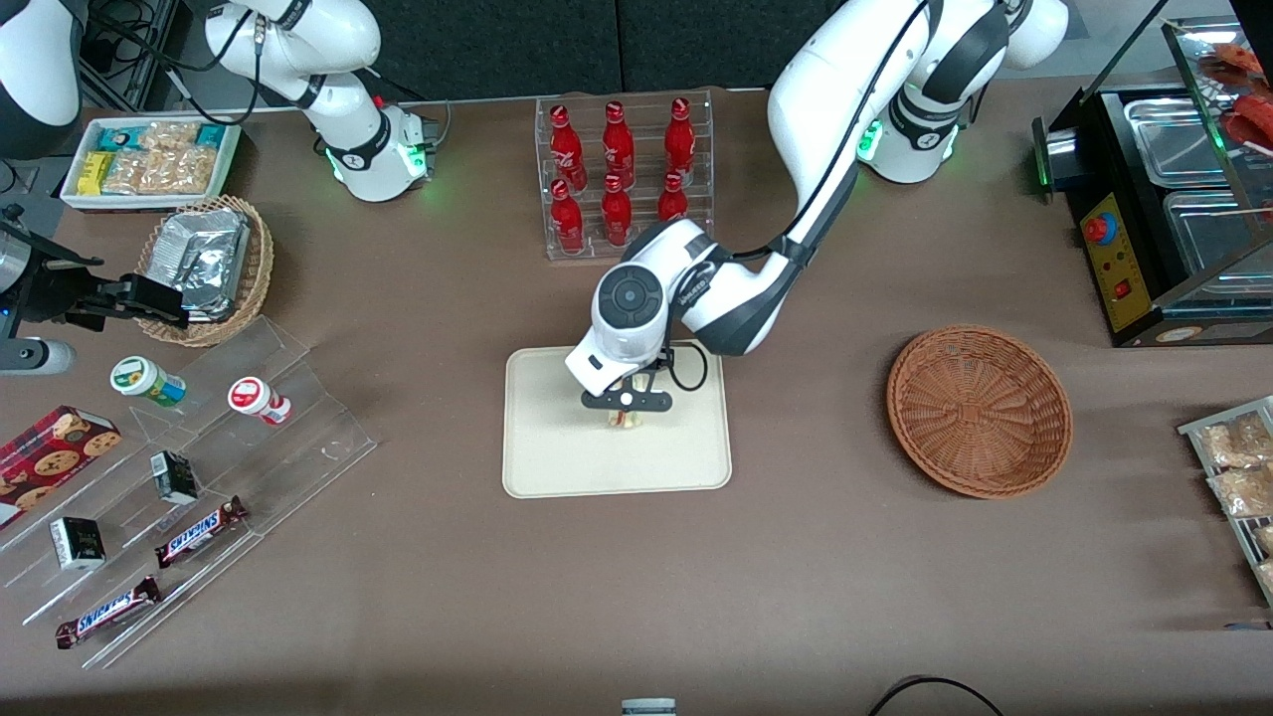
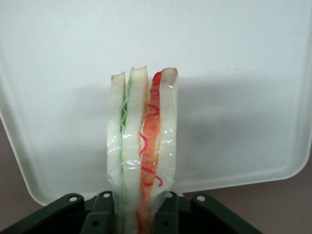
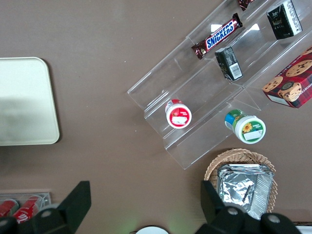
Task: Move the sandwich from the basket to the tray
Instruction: 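Carry the sandwich with the left gripper over the cream tray, then lower the sandwich onto the tray and open the left gripper, then raise the left gripper away from the sandwich and withdraw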
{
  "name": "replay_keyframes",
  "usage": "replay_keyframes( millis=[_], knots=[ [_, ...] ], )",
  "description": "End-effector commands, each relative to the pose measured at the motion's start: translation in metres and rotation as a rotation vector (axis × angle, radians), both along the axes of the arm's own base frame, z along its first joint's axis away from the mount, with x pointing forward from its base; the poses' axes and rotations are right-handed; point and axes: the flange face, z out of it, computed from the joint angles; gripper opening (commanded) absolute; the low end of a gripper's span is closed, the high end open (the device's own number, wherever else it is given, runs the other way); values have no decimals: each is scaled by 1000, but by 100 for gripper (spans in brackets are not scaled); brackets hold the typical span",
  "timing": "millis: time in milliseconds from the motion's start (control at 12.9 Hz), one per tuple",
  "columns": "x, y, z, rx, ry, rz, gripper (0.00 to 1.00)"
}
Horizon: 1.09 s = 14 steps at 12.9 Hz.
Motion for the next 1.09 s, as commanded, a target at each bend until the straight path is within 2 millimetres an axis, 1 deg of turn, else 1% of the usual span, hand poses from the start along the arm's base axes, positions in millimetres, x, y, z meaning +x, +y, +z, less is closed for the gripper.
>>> replay_keyframes(
  millis=[0, 156, 233, 389, 467, 544, 622, 700, 856, 933, 1011],
  knots=[
    [15, -7, -16, -48, -47, -21, 0],
    [21, -10, -32, -77, -77, 2, 0],
    [21, -11, -40, -78, -79, 16, 0],
    [22, -10, -50, -71, -74, 56, 0],
    [21, -10, -52, -69, -72, 59, 8],
    [22, -10, -50, -70, -72, 61, 49],
    [23, -10, -44, -74, -79, 70, 98],
    [20, -16, -32, -72, -95, 86, 100],
    [24, -17, 19, -61, -192, 63, 100],
    [25, -13, 44, -42, -206, 67, 100],
    [24, -5, 70, -11, -190, 72, 100]
  ],
)
